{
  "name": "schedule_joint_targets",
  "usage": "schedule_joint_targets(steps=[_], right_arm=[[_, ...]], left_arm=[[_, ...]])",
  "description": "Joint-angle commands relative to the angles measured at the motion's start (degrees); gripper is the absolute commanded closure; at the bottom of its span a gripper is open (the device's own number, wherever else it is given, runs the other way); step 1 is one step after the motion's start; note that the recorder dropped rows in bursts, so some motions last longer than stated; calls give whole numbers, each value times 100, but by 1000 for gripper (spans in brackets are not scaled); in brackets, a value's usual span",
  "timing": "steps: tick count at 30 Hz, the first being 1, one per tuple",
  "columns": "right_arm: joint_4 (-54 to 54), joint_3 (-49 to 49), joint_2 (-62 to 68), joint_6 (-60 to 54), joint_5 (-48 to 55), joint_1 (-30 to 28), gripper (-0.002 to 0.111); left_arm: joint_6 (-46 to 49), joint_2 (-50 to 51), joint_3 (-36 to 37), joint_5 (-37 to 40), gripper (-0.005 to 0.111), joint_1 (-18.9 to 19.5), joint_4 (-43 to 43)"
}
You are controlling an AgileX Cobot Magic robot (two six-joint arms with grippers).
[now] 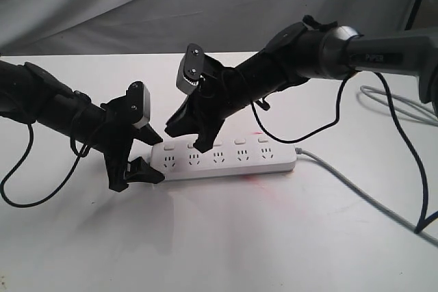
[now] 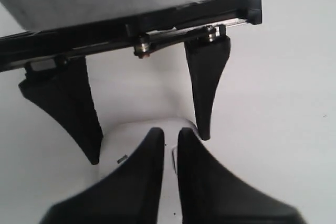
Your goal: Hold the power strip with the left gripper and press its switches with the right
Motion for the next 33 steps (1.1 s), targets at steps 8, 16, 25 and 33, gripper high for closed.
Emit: schedule_joint_targets(steps=[8, 16, 25, 33], right_arm=[[387, -31, 115, -1050, -590, 224, 78], [652, -31, 239, -1372, -950, 265, 78], [652, -31, 393, -1402, -981, 265, 78], [640, -31, 506, -1461, -1018, 265, 78]], left_arm=[[49, 7, -3, -97, 40, -16, 189], [49, 7, -3, -97, 40, -16, 189], [49, 7, -3, -97, 40, -16, 189], [49, 7, -3, -97, 40, -16, 189]])
